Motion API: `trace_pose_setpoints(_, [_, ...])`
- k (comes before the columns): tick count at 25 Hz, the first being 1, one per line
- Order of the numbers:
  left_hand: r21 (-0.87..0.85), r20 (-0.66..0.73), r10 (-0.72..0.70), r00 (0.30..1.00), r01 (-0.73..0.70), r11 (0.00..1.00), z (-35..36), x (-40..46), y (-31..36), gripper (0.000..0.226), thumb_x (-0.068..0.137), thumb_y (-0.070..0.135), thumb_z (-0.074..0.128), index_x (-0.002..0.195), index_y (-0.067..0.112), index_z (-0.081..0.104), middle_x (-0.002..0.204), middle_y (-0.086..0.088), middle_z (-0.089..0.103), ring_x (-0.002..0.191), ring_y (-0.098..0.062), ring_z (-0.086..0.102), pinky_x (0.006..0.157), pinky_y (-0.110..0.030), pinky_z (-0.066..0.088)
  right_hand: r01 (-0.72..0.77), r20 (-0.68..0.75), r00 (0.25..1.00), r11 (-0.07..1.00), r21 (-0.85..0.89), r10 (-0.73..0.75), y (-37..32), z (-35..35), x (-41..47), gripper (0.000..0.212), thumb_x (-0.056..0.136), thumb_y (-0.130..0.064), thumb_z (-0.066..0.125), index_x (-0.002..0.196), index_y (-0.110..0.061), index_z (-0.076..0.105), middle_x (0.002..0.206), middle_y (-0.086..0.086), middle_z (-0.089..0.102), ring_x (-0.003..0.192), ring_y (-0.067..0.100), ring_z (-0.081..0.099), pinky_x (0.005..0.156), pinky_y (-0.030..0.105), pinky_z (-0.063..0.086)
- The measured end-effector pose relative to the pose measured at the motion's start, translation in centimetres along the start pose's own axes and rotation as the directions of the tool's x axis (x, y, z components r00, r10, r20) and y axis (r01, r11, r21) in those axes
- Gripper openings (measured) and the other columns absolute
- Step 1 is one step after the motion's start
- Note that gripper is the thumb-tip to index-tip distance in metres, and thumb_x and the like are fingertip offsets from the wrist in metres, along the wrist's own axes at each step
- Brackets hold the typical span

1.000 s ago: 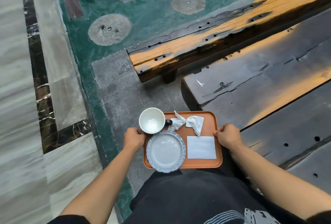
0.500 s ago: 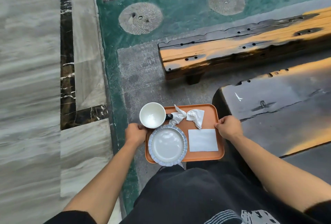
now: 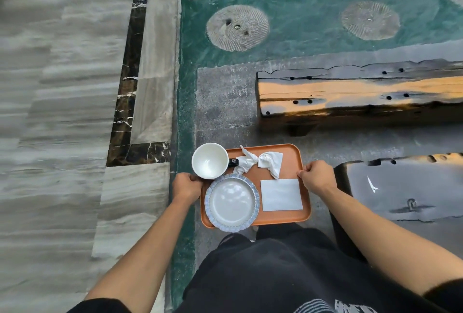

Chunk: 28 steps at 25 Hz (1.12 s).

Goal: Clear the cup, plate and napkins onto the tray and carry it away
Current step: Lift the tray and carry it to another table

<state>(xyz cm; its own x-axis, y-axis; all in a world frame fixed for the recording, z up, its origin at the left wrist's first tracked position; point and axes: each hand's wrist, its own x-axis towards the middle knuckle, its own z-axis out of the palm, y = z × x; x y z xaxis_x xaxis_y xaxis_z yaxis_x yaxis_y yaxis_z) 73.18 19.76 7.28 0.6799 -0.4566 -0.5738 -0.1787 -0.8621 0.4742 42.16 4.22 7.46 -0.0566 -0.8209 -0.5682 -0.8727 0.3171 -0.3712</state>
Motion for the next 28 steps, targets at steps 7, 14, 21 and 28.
trace_pose_setpoints(7, [-0.015,-0.073,-0.04,0.997,0.039,0.999,-1.7,4.7,5.8,0.016,0.08,0.011,0.071,0.076,-0.004,0.069,0.078,-0.022,0.073,0.07,-0.032,0.066,0.067,-0.044,0.059,0.069,0.03,0.997,0.997,-0.03,-0.068,-7.4,-2.4,6.6,0.024,0.095,-0.025,0.07,0.073,-0.013,0.069,0.073,0.005,0.069,0.068,0.02,0.069,0.07,0.037,0.062])
trace_pose_setpoints(14, [-0.058,-0.091,-0.074,0.993,0.069,0.996,-3.6,10.1,11.0,0.013,0.081,0.008,0.07,0.069,0.002,0.068,0.073,-0.013,0.07,0.074,-0.029,0.064,0.065,-0.032,0.046,0.118,0.059,0.991,0.993,-0.025,-0.116,-14.4,-4.4,12.7,0.025,0.092,-0.024,0.072,0.07,-0.013,0.071,0.071,0.005,0.07,0.069,0.021,0.068,0.068,0.038,0.06])
trace_pose_setpoints(21, [-0.036,-0.084,-0.049,0.995,0.046,0.998,-6.7,18.8,15.2,0.013,0.081,0.009,0.072,0.07,0.002,0.07,0.076,-0.016,0.072,0.078,-0.033,0.067,0.066,-0.032,0.046,0.107,0.06,0.993,0.992,-0.063,-0.103,-22.1,-4.2,17.8,0.028,0.088,-0.026,0.075,0.065,-0.011,0.071,0.066,0.007,0.069,0.068,0.025,0.067,0.066,0.038,0.059])
trace_pose_setpoints(28, [-0.02,-0.027,0.033,0.999,-0.033,0.999,-12.0,30.0,21.2,0.009,0.081,0.008,0.068,0.081,0.003,0.076,0.081,-0.014,0.074,0.081,-0.032,0.067,0.067,-0.031,0.048,0.078,0.015,0.997,0.997,-0.026,-0.078,-31.7,-3.4,23.4,0.029,0.085,-0.024,0.076,0.062,-0.007,0.07,0.063,0.009,0.069,0.068,0.029,0.065,0.064,0.035,0.055])
